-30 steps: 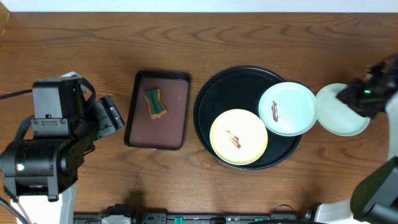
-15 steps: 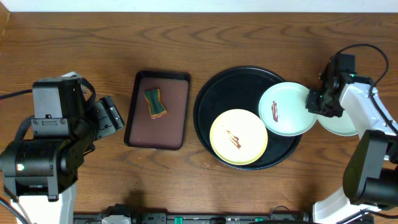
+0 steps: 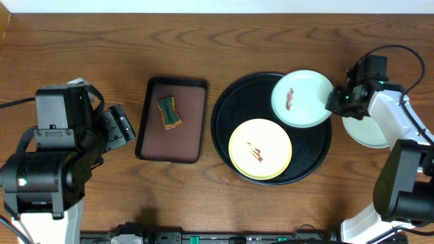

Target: Clean dirty plates on tray and stack at the side

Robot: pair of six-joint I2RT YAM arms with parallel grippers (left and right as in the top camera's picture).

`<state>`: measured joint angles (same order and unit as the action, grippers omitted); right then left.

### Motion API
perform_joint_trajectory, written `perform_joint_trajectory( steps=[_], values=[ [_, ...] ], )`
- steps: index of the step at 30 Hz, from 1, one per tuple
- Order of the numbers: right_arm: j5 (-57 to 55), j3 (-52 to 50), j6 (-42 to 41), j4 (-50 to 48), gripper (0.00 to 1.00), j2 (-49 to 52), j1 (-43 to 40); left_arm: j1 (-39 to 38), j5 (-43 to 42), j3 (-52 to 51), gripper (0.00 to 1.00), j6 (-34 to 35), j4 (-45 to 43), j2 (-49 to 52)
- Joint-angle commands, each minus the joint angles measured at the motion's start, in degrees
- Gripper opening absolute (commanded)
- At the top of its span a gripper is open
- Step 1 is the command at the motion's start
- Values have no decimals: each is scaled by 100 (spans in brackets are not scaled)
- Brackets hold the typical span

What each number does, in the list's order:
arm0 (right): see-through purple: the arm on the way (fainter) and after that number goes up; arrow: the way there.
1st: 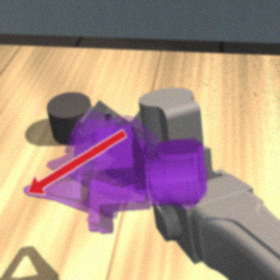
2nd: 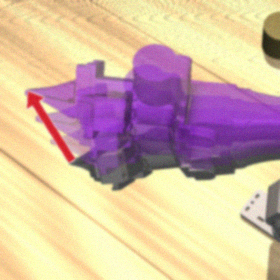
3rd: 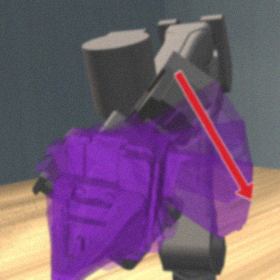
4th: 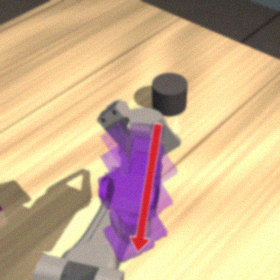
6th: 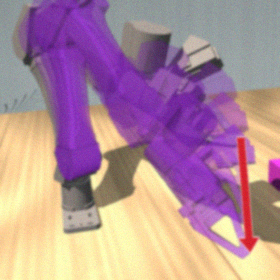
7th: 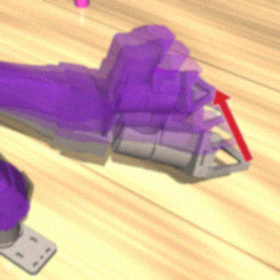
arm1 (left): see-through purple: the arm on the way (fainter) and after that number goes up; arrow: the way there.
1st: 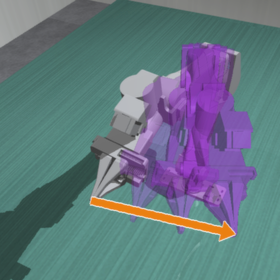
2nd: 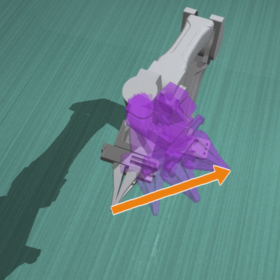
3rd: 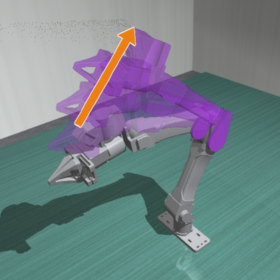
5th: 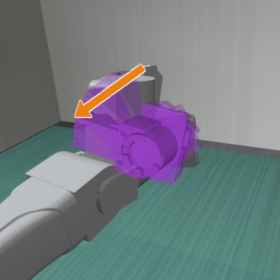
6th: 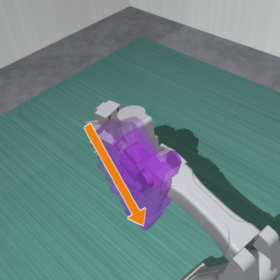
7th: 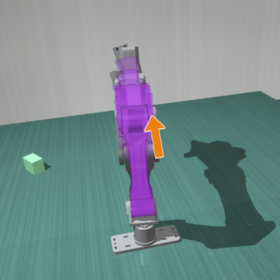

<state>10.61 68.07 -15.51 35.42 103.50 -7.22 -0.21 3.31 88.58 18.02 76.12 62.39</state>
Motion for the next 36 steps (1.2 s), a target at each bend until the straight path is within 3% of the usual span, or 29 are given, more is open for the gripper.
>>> perform_joint_trajectory(
  steps=[1,9,14,15,17,18,19,28,32,36],
  values=[
    [407,81,-254,-208,1,4,501,24,-15,24,82,24,9,11],
    [-1115,81,-334,-505,1,282,1554,24,-184,24,82,24,-7,101],
    [-1211,81,-328,-577,1,452,1768,24,-186,24,82,24,-7,232],
    [-1213,83,-245,-588,4,450,1764,24,-186,24,82,24,-7,278],
    [-1182,85,-168,-581,34,435,1733,24,-186,24,82,24,-4,319],
    [-1123,87,4,-577,42,413,1716,24,-186,24,82,24,9,337],
    [-1088,90,149,-549,43,376,1698,24,-188,24,82,24,15,348],
    [542,92,789,667,40,-302,1716,24,-188,24,82,22,42,354],
    [260,-101,787,1340,36,-273,1860,24,-280,24,82,-74,74,354],
    [173,-595,789,1156,38,-271,1932,24,-439,24,82,-90,76,356]
  ],
)
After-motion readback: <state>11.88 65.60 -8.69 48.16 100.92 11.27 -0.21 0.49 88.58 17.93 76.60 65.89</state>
